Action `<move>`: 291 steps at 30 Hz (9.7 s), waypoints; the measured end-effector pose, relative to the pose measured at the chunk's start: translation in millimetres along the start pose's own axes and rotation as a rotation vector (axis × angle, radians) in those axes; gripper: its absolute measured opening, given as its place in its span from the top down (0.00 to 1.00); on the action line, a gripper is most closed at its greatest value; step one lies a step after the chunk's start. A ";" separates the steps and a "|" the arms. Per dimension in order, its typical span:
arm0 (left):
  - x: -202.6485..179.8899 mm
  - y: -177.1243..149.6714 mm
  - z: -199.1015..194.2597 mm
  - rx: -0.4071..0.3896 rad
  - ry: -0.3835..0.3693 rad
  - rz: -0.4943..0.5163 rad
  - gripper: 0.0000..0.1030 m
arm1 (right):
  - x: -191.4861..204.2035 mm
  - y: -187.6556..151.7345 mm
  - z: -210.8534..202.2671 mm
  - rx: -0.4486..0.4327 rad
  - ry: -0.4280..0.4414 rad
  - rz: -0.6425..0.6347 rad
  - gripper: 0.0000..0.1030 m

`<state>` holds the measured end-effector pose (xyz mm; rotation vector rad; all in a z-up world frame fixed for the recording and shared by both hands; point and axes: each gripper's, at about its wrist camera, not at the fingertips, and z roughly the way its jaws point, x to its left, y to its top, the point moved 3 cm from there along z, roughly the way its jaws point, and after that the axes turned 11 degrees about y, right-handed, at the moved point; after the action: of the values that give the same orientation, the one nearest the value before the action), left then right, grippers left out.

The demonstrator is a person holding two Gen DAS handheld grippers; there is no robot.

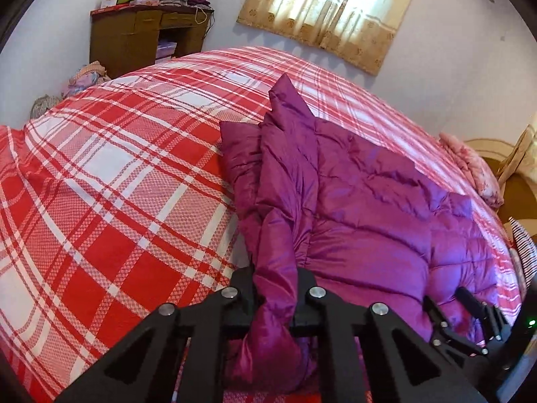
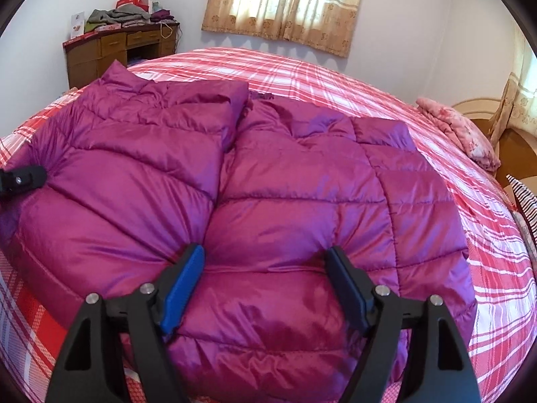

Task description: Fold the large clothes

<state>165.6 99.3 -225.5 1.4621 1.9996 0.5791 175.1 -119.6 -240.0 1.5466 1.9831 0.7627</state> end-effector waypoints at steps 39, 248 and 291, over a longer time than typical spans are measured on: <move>-15.7 54.4 -113.2 -0.176 -0.009 0.086 0.92 | -61.4 6.5 -61.7 -0.135 0.148 0.141 0.21; -50.2 54.8 -54.3 -0.172 0.119 0.311 0.79 | -0.6 74.1 -18.0 -0.140 0.702 0.289 0.81; 79.6 46.0 -19.1 -0.094 0.233 0.152 0.64 | 104.5 90.2 61.9 0.036 0.705 0.148 0.80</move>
<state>166.9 189.0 -197.8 1.5580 2.0136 0.9336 256.6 7.1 -226.5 1.5942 2.3745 1.5021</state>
